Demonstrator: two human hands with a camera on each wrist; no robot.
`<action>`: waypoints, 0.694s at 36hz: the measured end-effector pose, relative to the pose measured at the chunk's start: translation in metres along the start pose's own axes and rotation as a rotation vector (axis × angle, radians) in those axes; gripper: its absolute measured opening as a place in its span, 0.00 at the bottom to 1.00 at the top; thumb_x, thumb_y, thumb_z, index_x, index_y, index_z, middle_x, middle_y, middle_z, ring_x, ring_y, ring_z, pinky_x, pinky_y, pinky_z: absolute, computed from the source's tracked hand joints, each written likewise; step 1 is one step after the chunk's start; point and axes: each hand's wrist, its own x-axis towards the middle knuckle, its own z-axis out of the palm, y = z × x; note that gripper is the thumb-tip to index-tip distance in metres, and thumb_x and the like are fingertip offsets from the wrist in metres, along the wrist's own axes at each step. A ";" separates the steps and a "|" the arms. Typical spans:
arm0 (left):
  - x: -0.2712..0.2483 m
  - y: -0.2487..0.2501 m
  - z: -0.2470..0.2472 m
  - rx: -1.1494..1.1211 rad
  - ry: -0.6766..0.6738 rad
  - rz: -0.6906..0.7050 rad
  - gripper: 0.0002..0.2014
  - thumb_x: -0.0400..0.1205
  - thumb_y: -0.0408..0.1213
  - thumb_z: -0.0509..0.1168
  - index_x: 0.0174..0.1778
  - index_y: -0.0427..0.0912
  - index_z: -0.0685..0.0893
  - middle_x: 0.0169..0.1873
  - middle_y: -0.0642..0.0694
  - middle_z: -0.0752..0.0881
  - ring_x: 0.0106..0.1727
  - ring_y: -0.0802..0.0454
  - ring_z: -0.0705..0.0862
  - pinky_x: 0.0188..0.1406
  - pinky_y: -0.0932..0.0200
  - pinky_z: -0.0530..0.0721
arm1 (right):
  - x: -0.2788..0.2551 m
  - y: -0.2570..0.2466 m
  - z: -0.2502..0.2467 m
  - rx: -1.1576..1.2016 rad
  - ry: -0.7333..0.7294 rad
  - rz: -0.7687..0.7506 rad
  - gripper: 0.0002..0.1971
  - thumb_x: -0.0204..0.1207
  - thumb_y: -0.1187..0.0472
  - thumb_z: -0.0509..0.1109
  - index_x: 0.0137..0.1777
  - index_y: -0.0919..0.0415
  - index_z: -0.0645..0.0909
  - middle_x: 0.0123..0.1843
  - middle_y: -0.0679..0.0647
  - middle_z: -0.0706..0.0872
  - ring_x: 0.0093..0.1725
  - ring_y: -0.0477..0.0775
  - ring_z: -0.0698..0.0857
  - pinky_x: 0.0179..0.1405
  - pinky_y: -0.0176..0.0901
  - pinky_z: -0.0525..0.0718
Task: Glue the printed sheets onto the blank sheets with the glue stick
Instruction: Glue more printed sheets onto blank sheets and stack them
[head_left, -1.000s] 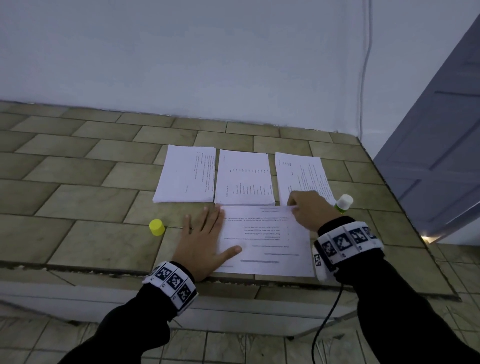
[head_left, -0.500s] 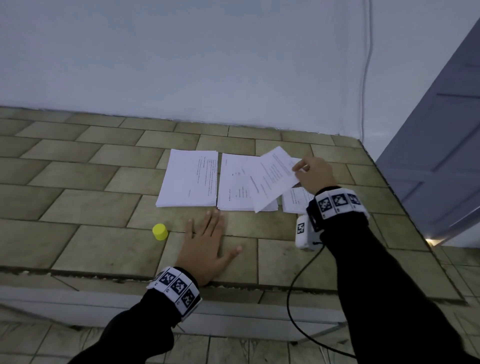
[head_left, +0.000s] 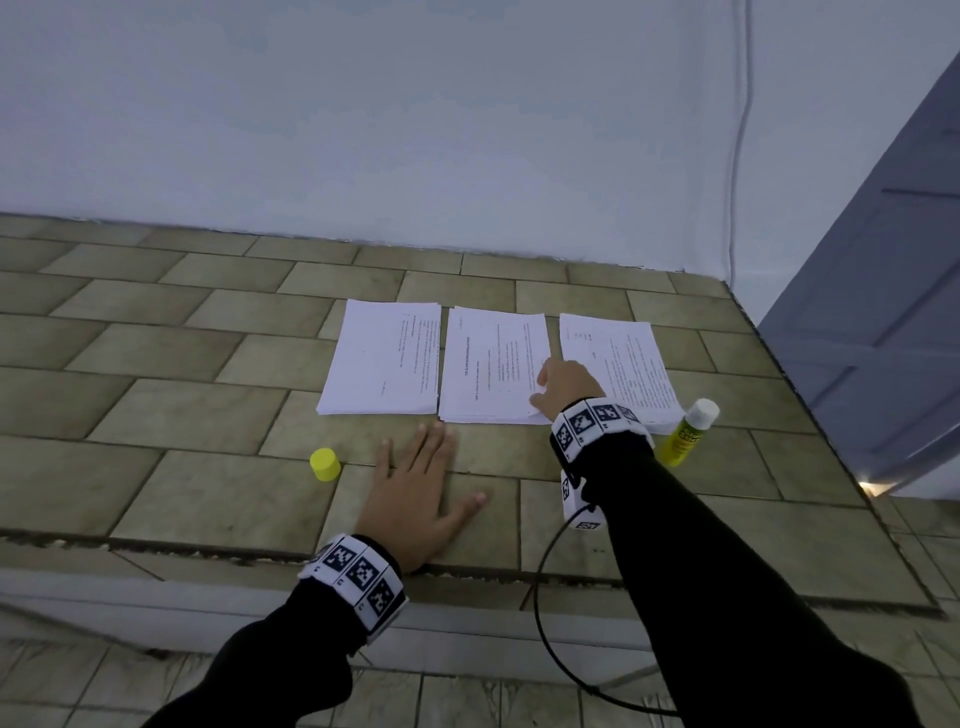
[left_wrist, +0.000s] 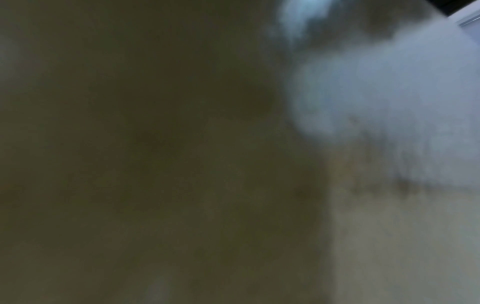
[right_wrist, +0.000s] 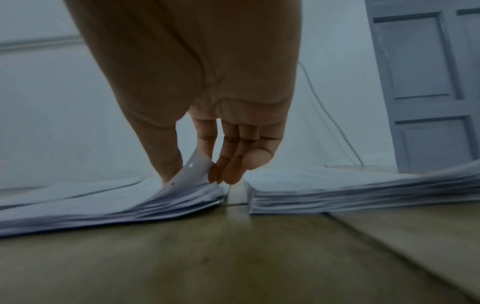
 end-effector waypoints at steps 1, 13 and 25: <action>0.000 0.000 0.000 0.001 0.002 0.001 0.55 0.68 0.78 0.18 0.87 0.48 0.42 0.86 0.52 0.41 0.85 0.56 0.37 0.83 0.39 0.35 | -0.001 -0.001 0.002 -0.028 -0.007 0.004 0.14 0.80 0.60 0.68 0.62 0.65 0.78 0.62 0.62 0.81 0.60 0.62 0.82 0.57 0.49 0.82; -0.003 0.000 -0.010 -0.017 0.018 0.028 0.55 0.70 0.74 0.16 0.86 0.46 0.55 0.85 0.47 0.59 0.86 0.50 0.54 0.85 0.49 0.47 | -0.036 0.004 -0.006 0.183 0.209 -0.125 0.12 0.81 0.56 0.67 0.62 0.57 0.78 0.64 0.58 0.72 0.62 0.57 0.76 0.58 0.48 0.79; 0.020 -0.004 -0.117 -0.148 0.158 -0.135 0.25 0.85 0.61 0.54 0.72 0.51 0.75 0.63 0.55 0.86 0.61 0.50 0.83 0.59 0.51 0.81 | -0.114 0.052 -0.048 0.381 0.956 -0.273 0.19 0.72 0.62 0.76 0.62 0.62 0.79 0.66 0.59 0.75 0.68 0.57 0.73 0.68 0.55 0.74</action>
